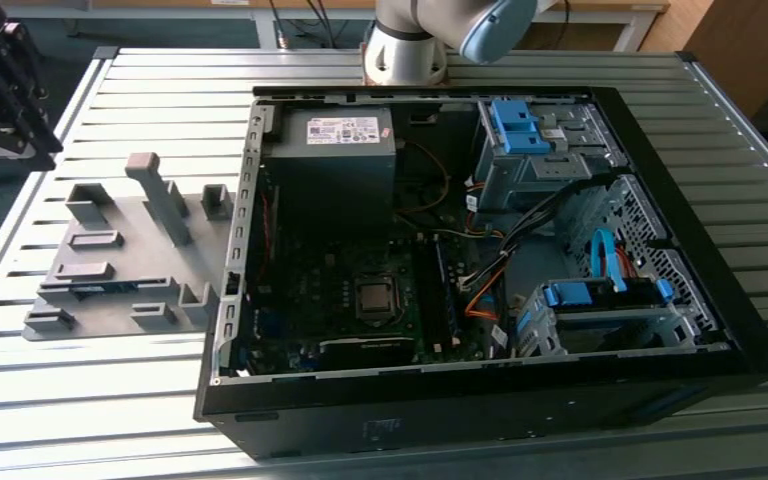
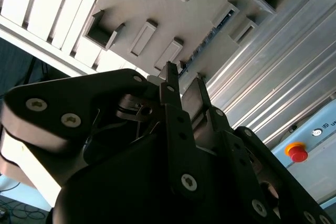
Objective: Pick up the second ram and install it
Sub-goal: 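Pick up the second ram and move it above second insertion slot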
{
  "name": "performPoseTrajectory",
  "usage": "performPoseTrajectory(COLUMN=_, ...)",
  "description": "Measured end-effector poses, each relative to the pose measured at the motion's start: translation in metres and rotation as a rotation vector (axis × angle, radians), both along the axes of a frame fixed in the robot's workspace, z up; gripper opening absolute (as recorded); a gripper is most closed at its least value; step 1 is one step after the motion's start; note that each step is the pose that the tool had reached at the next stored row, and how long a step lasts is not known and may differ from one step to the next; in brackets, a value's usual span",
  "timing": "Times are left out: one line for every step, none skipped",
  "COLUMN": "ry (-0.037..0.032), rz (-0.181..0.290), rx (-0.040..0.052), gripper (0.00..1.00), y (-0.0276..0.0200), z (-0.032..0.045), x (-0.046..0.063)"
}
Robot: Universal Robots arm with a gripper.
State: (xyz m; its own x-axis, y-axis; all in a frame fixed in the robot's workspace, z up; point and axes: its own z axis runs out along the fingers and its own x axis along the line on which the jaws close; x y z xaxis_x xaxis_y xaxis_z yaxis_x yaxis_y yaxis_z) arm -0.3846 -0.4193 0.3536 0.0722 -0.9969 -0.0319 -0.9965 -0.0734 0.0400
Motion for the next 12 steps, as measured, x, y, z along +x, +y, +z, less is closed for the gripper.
performPoseTrajectory(ry=0.0, rz=0.0, rx=0.0, gripper=0.31, y=0.0, z=0.0, x=0.0)
performPoseTrajectory(ry=0.0001, rz=0.0, rx=-0.0001, gripper=0.31, y=0.0, z=0.0, x=0.0)
performPoseTrajectory(ry=0.0002, rz=0.0, rx=-0.0001, gripper=0.31, y=-0.0001, z=0.0001, x=0.0)
performPoseTrajectory(ry=0.0002, rz=0.0, rx=-0.0001, gripper=0.31, y=-0.0001, z=0.0001, x=-0.0001)
performPoseTrajectory(ry=0.0001, rz=0.0, rx=-0.0001, gripper=0.31, y=-0.0001, z=0.0, x=-0.0001)
performPoseTrajectory(ry=0.0001, rz=0.0, rx=0.0, gripper=0.31, y=-0.0001, z=0.0, x=-0.0001)
performPoseTrajectory(ry=0.0, rz=0.0, rx=0.0, gripper=0.31, y=-0.0001, z=0.0, x=-0.0001)
performPoseTrajectory(ry=0.0001, rz=0.0, rx=-0.0001, gripper=0.31, y=-0.0001, z=0.0, x=-0.0001)
performPoseTrajectory(ry=0.0001, rz=0.0, rx=-0.0001, gripper=0.31, y=-0.0001, z=0.0, x=-0.0001)
performPoseTrajectory(ry=0.0001, rz=0.0, rx=-0.0001, gripper=0.31, y=-0.0001, z=0.0, x=-0.0002)
performPoseTrajectory(ry=0.0001, rz=0.0, rx=-0.0001, gripper=0.31, y=-0.0001, z=0.0, x=-0.0002)
performPoseTrajectory(ry=0.0001, rz=0.0, rx=-0.0001, gripper=0.31, y=-0.0001, z=0.0, x=-0.0002)
